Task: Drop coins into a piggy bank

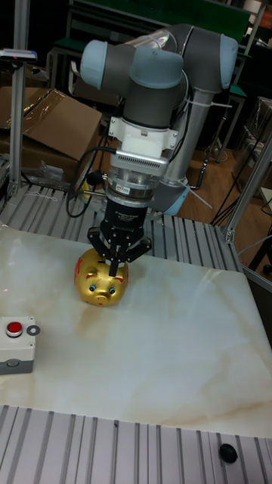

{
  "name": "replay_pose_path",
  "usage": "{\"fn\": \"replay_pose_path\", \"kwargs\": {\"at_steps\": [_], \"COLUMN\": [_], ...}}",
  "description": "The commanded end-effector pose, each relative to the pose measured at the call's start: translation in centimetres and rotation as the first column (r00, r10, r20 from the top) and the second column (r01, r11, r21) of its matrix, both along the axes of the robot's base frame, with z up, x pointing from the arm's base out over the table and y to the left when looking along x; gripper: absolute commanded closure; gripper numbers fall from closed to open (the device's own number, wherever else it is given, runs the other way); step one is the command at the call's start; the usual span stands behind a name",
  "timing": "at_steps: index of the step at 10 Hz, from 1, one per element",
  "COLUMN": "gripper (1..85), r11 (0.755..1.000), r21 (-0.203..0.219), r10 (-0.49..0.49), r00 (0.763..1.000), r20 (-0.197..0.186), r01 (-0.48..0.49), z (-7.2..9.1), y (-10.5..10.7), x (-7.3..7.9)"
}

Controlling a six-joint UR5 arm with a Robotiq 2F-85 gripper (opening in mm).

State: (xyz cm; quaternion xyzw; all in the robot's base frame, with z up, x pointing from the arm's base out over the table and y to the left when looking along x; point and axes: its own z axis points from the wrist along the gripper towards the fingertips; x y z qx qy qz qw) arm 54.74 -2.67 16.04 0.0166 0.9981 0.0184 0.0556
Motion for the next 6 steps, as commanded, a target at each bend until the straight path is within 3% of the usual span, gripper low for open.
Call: {"fn": "replay_pose_path", "kwargs": {"at_steps": [1,2,3,5,6], "gripper": [84.7,84.7,84.7,84.7,84.7], "r11": [0.997,0.996,0.999,1.000,1.000], "r21": [0.049,0.072,0.024,0.002,-0.003], "r10": [-0.051,-0.048,-0.025,0.016,0.022], "r00": [0.999,0.999,1.000,1.000,1.000], "r20": [-0.018,-0.008,-0.004,-0.006,-0.007], "r01": [0.052,0.048,0.025,-0.016,-0.022], "z": [0.2,0.2,0.1,0.1,-0.5], "y": [1.1,1.7,0.5,0.0,-0.6], "x": [-0.3,-0.1,-0.1,-0.2,0.8]}}
